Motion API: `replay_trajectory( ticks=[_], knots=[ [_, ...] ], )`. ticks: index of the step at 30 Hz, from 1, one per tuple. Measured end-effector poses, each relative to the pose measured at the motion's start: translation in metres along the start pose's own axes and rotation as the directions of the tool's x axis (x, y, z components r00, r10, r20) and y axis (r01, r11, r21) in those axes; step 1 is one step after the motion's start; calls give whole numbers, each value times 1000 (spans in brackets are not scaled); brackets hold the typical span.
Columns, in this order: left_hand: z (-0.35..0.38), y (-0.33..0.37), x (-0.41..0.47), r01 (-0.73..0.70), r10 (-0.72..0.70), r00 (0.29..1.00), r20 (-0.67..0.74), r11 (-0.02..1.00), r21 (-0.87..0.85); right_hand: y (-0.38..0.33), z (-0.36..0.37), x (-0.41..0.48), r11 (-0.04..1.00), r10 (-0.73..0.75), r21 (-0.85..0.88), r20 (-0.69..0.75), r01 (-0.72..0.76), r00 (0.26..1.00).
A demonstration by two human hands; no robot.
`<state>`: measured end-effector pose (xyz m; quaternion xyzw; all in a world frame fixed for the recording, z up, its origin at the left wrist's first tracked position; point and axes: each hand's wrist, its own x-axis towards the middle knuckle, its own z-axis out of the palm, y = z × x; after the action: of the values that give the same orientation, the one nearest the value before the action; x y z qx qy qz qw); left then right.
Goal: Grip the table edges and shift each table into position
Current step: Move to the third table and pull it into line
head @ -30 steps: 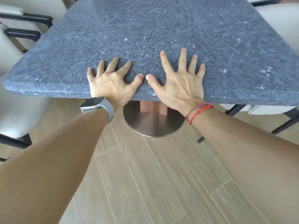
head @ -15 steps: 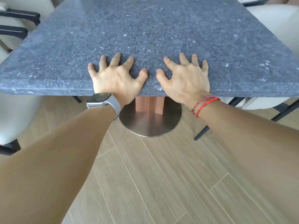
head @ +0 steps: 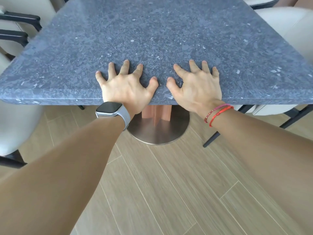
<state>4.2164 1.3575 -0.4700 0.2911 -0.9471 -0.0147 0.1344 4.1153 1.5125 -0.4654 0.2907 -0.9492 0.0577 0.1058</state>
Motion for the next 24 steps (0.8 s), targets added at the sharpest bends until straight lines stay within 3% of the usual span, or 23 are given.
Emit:
replay_trajectory(
  ticks=[24],
  knots=[
    [5, 1, -2, 13, -13, 999, -50, 1000, -4, 1, 0, -1, 1000, -9, 13, -32, 9, 999]
  ],
)
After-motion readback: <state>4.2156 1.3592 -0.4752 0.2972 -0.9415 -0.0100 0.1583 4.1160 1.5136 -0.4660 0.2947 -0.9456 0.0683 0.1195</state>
